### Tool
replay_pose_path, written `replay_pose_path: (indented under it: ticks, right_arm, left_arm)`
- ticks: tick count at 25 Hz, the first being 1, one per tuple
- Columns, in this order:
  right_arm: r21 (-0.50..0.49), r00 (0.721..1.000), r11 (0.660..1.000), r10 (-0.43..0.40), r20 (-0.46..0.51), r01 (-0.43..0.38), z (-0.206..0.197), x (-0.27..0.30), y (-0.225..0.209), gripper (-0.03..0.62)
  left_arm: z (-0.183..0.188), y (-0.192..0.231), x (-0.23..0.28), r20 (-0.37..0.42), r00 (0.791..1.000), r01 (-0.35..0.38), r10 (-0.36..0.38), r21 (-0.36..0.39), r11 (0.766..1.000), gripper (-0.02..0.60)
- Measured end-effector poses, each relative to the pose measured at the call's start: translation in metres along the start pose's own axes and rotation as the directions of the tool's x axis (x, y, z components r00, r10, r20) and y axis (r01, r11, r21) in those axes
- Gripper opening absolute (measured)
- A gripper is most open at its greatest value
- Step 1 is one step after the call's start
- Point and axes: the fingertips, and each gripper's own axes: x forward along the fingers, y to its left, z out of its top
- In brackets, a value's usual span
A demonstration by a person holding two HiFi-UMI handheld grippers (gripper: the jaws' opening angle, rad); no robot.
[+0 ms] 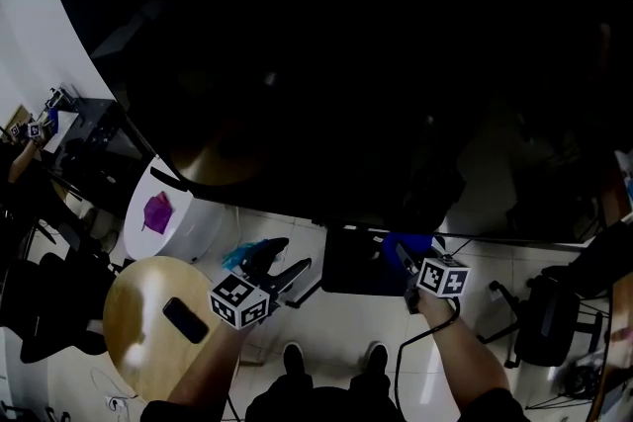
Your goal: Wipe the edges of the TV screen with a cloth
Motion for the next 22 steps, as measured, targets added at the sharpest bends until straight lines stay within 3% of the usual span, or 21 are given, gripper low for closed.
replay_pose_path:
  ticks: [13,22]
  right_arm:
    - [-0.033,0.998,0.998,0.048,-0.029,-0.049,-0.015,0.079,0.125,0.222]
    - [-0.080,0.987,0.987,0.131,-0.093,-0.139,-0.030,0.139,0.206,0.222]
  left_arm:
    - [-0.018,0.093,-0.087,0.002,0.998,-0.057,0.057,-0.044,0.997,0.264]
    - [-0.030,0.143,-0.128,0.020,0.992,-0.124,0.126,-0.073,0.990,0.264]
